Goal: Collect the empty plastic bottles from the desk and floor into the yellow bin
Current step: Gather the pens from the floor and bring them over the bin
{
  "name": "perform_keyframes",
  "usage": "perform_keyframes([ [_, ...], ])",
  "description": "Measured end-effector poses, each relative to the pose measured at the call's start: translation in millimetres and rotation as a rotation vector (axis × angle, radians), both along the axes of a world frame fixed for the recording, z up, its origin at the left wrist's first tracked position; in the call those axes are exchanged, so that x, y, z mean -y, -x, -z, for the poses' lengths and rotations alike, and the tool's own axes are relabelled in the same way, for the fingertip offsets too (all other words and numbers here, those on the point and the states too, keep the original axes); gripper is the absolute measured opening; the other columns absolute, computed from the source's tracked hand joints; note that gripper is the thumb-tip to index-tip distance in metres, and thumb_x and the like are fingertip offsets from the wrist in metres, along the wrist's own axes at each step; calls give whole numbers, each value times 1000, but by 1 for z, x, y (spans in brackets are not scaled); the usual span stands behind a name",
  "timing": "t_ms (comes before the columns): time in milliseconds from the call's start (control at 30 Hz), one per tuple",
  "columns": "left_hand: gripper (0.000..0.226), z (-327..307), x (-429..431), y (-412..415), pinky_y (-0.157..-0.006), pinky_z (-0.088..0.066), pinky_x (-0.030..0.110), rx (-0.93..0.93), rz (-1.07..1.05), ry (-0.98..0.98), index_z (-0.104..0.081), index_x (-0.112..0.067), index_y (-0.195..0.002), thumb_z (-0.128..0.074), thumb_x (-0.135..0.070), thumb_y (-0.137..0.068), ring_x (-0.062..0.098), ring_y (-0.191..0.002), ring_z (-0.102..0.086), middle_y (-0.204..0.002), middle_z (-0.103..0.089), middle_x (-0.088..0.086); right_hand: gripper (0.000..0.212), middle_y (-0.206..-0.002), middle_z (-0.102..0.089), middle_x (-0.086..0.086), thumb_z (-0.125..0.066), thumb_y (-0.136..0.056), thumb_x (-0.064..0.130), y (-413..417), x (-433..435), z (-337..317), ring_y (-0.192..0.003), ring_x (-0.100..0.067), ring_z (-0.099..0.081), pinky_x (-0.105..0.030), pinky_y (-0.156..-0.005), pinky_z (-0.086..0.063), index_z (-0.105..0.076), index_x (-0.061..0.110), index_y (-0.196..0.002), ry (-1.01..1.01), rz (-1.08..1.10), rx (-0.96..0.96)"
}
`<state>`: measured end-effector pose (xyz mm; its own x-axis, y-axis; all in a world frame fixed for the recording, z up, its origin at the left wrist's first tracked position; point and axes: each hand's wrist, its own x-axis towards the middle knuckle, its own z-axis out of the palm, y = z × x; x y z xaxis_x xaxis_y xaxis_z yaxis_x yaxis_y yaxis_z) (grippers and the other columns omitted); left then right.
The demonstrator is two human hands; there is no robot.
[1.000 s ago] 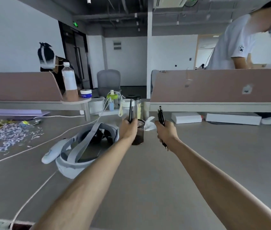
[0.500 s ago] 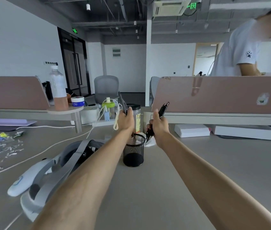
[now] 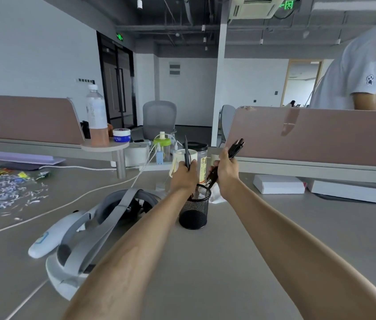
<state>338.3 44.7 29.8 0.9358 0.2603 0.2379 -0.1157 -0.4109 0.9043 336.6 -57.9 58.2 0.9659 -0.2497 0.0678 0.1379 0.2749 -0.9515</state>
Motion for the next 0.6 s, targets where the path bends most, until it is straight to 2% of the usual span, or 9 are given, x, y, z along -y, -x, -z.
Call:
perform_keyframes([
  [67, 45, 2, -1, 0, -82, -41, 33, -33, 3, -37, -51, -7, -121, -35, -44, -102, 27, -97, -57, -112, -62, 10, 30, -69, -49, -1, -39, -102, 45, 1, -5, 0, -56, -17, -56, -24, -49, -48, -46, 19, -89, 27, -12, 7],
  [133, 44, 5, -3, -2, -80, -42, 33, -57, 17, -38, -52, -6, -120, -35, -43, -102, 26, -94, -56, -113, -63, 11, 29, -70, -56, 1, -37, -102, 46, 1, -10, 8, -64, -14, -59, -26, -56, -45, -49, 20, -98, 103, -5, 6],
  [200, 45, 7, -5, -2, -84, -44, 36, -73, 28, -24, -50, -6, -122, -36, -42, -102, 29, -101, -58, -117, -62, 13, 32, -80, -64, 1, -37, -102, 47, 0, -13, 18, -70, -10, -58, -27, -60, -41, -51, 18, -107, 147, 0, -3],
  [300, 46, 10, -9, 0, -88, -42, 35, -84, 17, -12, -49, -3, -126, -36, -41, -103, 31, -111, -57, -120, -60, 15, 42, -97, -66, 2, -37, -102, 49, 0, -12, 29, -77, -4, -55, -20, -58, -36, -50, 14, -120, 201, -40, -18],
  [367, 48, 13, -11, 2, -89, -41, 34, -84, -4, -29, -49, -4, -130, -37, -42, -103, 32, -117, -56, -125, -60, 15, 45, -96, -63, 8, -36, -102, 48, 0, -10, 37, -78, 1, -52, -17, -58, -34, -52, 13, -126, 251, -71, -17],
  [433, 52, 14, -11, 5, -90, -41, 33, -95, -17, -61, -48, -3, -133, -36, -44, -103, 31, -120, -55, -128, -58, 15, 44, -94, -62, 8, -38, -103, 46, 2, -10, 46, -79, 0, -53, -17, -59, -35, -56, 12, -123, 305, -121, -33],
  [533, 56, 13, -11, 6, -84, -41, 31, -145, -35, -127, -51, 1, -127, -33, -46, -103, 31, -116, -56, -121, -61, 17, 45, -87, -62, 2, -47, -98, 50, 1, -10, 58, -85, -17, -59, -26, -65, -43, -62, 9, -111, 416, -174, -72],
  [600, 57, 13, -11, 5, -79, -38, 29, -170, -44, -152, -50, 2, -127, -33, -46, -103, 31, -115, -57, -120, -60, 18, 43, -79, -62, 0, -50, -96, 50, 1, -9, 62, -83, -21, -60, -29, -67, -44, -64, 10, -101, 454, -186, -80],
])
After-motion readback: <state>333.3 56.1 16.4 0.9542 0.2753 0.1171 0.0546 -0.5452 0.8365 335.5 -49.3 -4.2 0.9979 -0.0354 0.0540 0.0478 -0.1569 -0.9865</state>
